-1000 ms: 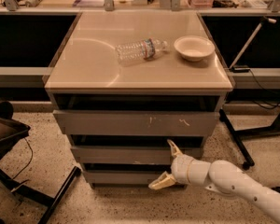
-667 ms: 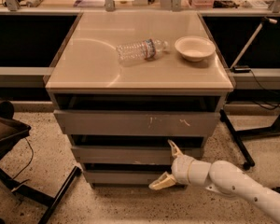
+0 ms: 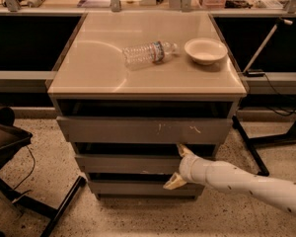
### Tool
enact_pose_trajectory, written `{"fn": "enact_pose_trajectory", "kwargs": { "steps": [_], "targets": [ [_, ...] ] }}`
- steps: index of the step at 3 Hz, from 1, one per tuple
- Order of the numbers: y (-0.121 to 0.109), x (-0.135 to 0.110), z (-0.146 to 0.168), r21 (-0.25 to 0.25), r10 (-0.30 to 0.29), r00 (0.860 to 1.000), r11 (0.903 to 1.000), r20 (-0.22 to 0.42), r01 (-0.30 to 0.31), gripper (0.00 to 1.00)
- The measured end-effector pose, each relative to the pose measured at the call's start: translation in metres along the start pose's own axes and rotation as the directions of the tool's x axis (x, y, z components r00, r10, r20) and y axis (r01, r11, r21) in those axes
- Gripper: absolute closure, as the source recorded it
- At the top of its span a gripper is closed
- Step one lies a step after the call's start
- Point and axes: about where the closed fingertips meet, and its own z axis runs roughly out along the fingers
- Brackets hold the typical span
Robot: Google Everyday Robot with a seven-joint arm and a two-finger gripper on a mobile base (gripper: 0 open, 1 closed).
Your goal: Open middle drawer
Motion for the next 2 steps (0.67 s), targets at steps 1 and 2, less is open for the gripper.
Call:
{"fn": "enact_pose_trajectory", "kwargs": {
  "steps": [1, 2],
  "targets": [
    [-0.0164, 0.0076, 0.0074, 0.039, -0.058, 0.997, 0.9975, -0.048, 0.060, 0.00],
    [-0.0153, 0.0080, 0.0063, 0.039, -0.058, 0.997, 0.9975, -0.048, 0.059, 0.00]
  ]
}}
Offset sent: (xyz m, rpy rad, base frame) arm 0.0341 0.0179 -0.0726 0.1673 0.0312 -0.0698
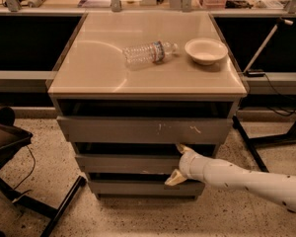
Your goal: Open middle drawer
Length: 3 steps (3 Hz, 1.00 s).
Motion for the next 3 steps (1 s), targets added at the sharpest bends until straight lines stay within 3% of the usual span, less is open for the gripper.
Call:
{"fn": "enact_pose_trajectory", "kwargs": {
  "steps": [1, 2, 3],
  "targets": [
    [0.002, 0.002, 0.002, 0.001, 0.007, 1.000, 1.0000, 0.002, -0.007, 0.00],
    [0.006, 0.017, 0.039, 0.012, 0.086, 0.996, 0.9962, 0.012, -0.086, 0.00],
    [0.025, 0.028, 0.057, -0.041, 0.111, 0.993, 0.9931, 0.029, -0.110, 0.00]
  ]
}}
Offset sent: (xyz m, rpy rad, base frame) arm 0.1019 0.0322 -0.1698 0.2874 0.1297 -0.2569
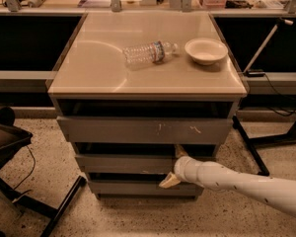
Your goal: Open middle drawer
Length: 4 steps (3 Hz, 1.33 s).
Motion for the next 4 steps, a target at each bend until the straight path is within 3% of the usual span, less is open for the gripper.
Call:
{"fn": "enact_pose_trajectory", "kwargs": {
  "steps": [1, 2, 3, 4],
  "targets": [
    [0.000, 0.000, 0.000, 0.000, 0.000, 1.000, 1.0000, 0.000, 0.000, 0.00],
    [-0.005, 0.002, 0.015, -0.049, -0.012, 1.000, 0.9987, -0.004, 0.012, 0.00],
    [-0.017, 0.003, 0.042, -0.116, -0.077, 0.997, 0.9906, -0.028, 0.073, 0.00],
    [-0.018, 0.001, 0.044, -0.128, -0.089, 0.996, 0.9882, -0.032, 0.084, 0.00]
  ]
}}
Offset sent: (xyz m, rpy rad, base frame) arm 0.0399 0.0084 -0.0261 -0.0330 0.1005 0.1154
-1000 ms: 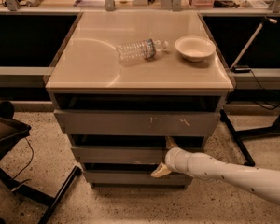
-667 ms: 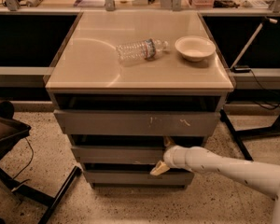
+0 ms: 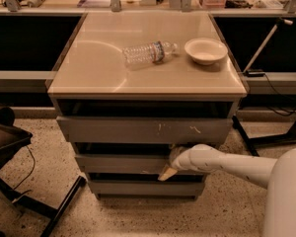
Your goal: Open middle drawer
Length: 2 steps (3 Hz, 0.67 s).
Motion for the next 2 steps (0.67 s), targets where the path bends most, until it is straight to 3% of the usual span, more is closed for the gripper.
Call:
{"fn": "enact_pose_trajectory", "kwargs": {
  "steps": [2],
  "targets": [
    [0.0001, 0.0000, 0.0001, 0.000, 0.000, 1.000, 1.0000, 0.000, 0.000, 0.42]
  ]
}}
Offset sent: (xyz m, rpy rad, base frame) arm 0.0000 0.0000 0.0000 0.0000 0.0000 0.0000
